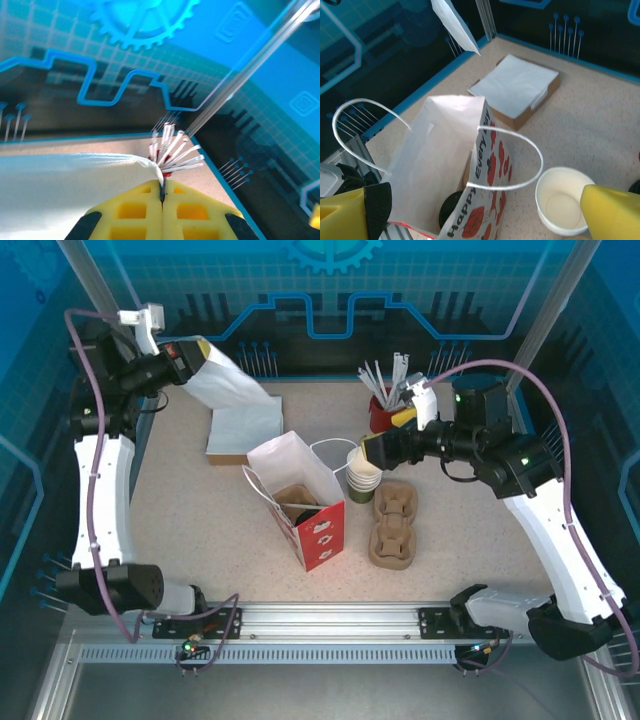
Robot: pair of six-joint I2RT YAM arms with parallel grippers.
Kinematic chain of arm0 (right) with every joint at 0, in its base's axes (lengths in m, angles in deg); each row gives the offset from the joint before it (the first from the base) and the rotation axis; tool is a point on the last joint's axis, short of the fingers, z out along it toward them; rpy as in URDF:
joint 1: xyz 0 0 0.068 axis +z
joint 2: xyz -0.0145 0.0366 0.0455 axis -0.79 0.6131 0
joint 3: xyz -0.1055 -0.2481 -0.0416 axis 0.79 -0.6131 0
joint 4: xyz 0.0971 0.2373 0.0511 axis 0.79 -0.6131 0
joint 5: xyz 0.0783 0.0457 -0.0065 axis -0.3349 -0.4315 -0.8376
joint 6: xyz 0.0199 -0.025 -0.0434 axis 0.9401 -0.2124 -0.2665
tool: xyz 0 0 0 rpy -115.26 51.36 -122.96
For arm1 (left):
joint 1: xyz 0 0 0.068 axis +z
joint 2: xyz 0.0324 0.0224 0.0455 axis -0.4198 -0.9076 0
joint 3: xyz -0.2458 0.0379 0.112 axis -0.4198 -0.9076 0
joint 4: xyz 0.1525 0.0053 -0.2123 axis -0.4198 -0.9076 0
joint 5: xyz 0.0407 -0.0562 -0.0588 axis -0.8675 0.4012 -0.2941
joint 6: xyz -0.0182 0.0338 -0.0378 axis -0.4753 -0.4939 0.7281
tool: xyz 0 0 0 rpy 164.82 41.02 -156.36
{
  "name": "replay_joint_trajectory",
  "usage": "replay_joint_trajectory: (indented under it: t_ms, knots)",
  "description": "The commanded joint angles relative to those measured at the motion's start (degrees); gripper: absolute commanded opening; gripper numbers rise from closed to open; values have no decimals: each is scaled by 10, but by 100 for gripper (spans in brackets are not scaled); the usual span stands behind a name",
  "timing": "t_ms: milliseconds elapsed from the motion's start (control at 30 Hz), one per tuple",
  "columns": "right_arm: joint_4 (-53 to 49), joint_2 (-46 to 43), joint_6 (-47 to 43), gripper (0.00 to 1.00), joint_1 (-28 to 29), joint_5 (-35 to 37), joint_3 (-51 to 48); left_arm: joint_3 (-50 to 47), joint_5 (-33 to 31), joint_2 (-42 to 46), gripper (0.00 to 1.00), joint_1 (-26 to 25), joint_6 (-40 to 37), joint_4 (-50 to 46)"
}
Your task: Pack the takeout coffee
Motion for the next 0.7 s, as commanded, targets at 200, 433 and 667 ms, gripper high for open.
replay_joint_trajectory:
  t_ms: [200,433,667]
  knots:
    - [11,54,-66,100,70,-16,130,45,-30,71,0,-96,43,11]
    - [-25,124,-122,100,121,-25,252,44,28,82,1,-148,11,8]
    - [-72,202,-116,100,130,-70,359,40,130,75,1,-181,-84,-31]
